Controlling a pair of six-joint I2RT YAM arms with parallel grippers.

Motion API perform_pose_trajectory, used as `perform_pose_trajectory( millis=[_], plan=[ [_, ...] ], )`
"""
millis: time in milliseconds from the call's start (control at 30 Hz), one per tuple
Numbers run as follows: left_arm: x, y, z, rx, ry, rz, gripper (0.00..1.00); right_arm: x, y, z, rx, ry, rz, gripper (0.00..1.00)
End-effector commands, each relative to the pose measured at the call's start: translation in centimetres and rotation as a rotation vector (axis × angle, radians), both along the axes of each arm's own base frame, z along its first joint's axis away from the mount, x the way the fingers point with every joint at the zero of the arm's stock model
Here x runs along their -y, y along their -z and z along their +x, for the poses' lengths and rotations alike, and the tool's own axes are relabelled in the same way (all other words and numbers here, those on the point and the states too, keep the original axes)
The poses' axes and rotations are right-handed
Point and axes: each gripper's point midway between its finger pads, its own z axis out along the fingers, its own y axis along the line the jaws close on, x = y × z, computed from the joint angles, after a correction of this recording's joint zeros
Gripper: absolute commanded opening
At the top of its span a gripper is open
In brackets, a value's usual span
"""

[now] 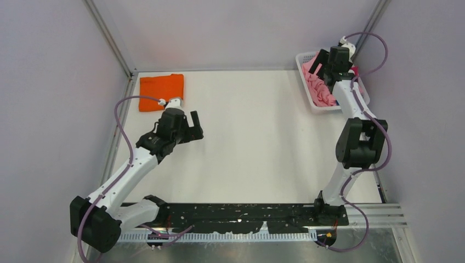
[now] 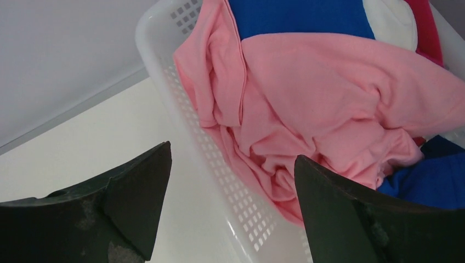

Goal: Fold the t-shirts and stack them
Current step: Grab crumpled tshirt from bin with the right arm

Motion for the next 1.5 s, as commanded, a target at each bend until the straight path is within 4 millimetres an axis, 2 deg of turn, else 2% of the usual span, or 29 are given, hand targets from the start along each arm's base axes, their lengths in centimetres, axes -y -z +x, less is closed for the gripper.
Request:
perform_pose_trajectory(
  millis=[0,33,67,100,133,400,533,600,800,867,900,933,967,1000,1033,1067,1100,1133,1200,1233,1267,1300,1333,1367,1467],
  plan=[
    [0.1,-2.8,2.1,0.075,-0.011,0.005,1.00,2.1,-1.4,3.4,0.038,0.045,-0.074,0.87],
    [0.2,-2.8,2.2,0.073,-0.011,0.007,1.00,2.4,0.0,3.8,0.006,0.051,-0.082,0.86],
    [0.2,-2.7,2.3,0.069,-0.010,0.008,1.00,2.6,-0.5,4.2,0.013,0.054,-0.097,0.83],
    [0.2,-2.7,2.4,0.069,-0.010,0.009,1.00,2.9,0.8,4.4,-0.018,0.064,-0.106,0.83],
    [0.2,-2.7,2.5,0.066,-0.011,0.009,1.00,3.1,1.0,4.5,-0.027,0.065,-0.120,0.81],
    [0.4,-2.7,2.7,0.062,-0.005,0.005,1.00,3.8,6.0,4.9,-0.143,0.073,-0.151,0.72],
    [0.4,-2.8,2.6,0.062,-0.006,0.003,1.00,4.1,7.3,5.0,-0.183,0.084,-0.161,0.62],
    [0.3,-2.8,2.5,0.065,-0.009,0.000,1.00,4.4,7.7,4.9,-0.197,0.097,-0.167,0.55],
    [-0.1,-2.9,2.1,0.082,-0.014,-0.005,1.00,4.5,7.0,4.4,-0.194,0.115,-0.167,0.10],
    [-0.3,-3.4,1.9,0.099,-0.017,-0.012,1.00,4.4,5.5,4.1,-0.172,0.110,-0.162,0.06],
    [-0.4,-3.4,1.7,0.103,-0.015,-0.011,1.00,4.2,3.8,4.0,-0.139,0.104,-0.158,0.06],
    [-0.4,-3.6,1.5,0.109,-0.015,-0.012,1.00,4.1,3.0,3.8,-0.124,0.098,-0.157,0.05],
    [-0.5,-3.7,1.3,0.114,-0.014,-0.013,1.00,3.8,0.9,3.5,-0.085,0.089,-0.154,0.05],
    [-0.6,-3.9,1.1,0.122,-0.013,-0.016,1.00,3.7,-0.4,3.3,-0.062,0.082,-0.154,0.05],
    [-0.7,-3.9,0.9,0.128,-0.013,-0.018,1.00,3.3,-2.9,2.8,-0.015,0.069,-0.148,0.05],
    [-0.8,-4.0,0.7,0.137,-0.013,-0.023,1.00,3.1,-4.1,2.5,0.007,0.059,-0.146,0.05],
    [-0.8,-4.2,0.5,0.146,-0.011,-0.030,1.00,2.5,-6.4,1.8,0.055,0.031,-0.135,0.05],
    [-0.9,-4.2,0.3,0.156,-0.008,-0.036,1.00,2.1,-7.6,1.4,0.080,0.016,-0.127,0.05],
    [-1.0,-4.3,-0.2,0.176,-0.005,-0.050,1.00,0.2,-12.3,-0.5,0.187,-0.064,-0.086,0.05],
    [-1.1,-4.2,-0.5,0.182,-0.006,-0.053,1.00,-0.3,-12.6,-0.9,0.203,-0.082,-0.065,0.05],
    [-1.2,-4.4,-0.7,0.193,-0.006,-0.057,1.00,-1.4,-14.9,-2.1,0.257,-0.125,-0.047,0.05],
    [-1.4,-4.4,-0.9,0.197,-0.010,-0.056,1.00,-2.0,-15.5,-2.5,0.281,-0.144,-0.031,0.05],
    [-1.6,-4.5,-1.1,0.204,-0.015,-0.056,1.00,-3.1,-17.8,-3.8,0.335,-0.189,-0.021,0.05],
    [-1.8,-4.6,-1.4,0.208,-0.018,-0.055,1.00,-3.9,-18.6,-4.4,0.356,-0.217,-0.007,0.05],
    [-2.5,-4.6,-2.0,0.217,-0.036,-0.049,1.00,-7.3,-22.9,-7.3,0.459,-0.370,0.037,0.05]
  ],
)
